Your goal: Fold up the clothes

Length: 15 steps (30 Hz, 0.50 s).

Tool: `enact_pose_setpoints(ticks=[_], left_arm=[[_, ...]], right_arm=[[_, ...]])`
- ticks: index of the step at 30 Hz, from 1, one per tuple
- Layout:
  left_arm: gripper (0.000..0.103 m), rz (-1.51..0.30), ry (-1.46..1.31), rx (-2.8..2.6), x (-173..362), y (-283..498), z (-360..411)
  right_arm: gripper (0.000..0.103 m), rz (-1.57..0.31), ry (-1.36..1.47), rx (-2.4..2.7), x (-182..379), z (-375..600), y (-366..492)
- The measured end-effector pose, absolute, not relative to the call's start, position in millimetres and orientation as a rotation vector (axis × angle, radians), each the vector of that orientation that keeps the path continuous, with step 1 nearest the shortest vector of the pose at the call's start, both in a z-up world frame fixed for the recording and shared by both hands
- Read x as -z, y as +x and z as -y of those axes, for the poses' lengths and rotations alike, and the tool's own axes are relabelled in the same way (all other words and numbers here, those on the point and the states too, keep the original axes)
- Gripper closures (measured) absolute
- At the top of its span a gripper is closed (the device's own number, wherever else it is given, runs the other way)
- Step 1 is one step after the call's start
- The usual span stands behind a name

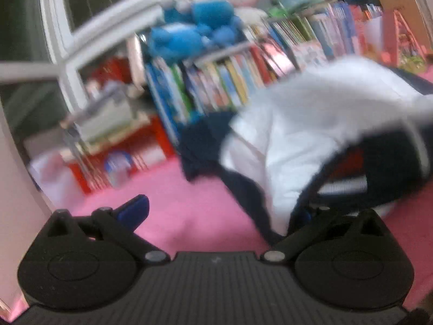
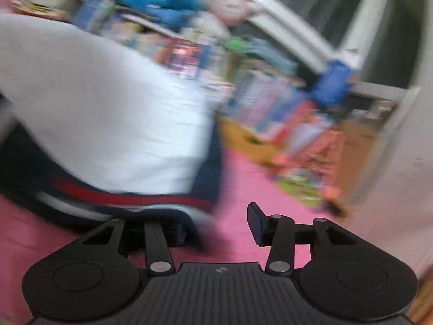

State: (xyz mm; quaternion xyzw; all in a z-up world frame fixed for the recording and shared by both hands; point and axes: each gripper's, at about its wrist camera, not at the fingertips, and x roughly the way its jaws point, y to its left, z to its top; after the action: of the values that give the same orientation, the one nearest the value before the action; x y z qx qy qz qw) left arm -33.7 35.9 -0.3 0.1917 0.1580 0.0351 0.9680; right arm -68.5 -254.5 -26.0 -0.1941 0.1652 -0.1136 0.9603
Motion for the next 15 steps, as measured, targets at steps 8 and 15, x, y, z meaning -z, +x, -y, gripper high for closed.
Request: enact_pose_setpoints(ticks=[8, 15], left_arm=[[0.0, -0.277, 0.44, 0.018, -28.5, -42.8, -49.2], [0.0, -0.423, 0.469, 0.249, 12.8, -65.2, -35.9]], right_arm=[[0.059, -0.437, 0.341, -0.102, -15.9, 321.6, -99.7], [0.057, -0.382, -0.285, 0.096, 23.7, 258.4, -120.9]])
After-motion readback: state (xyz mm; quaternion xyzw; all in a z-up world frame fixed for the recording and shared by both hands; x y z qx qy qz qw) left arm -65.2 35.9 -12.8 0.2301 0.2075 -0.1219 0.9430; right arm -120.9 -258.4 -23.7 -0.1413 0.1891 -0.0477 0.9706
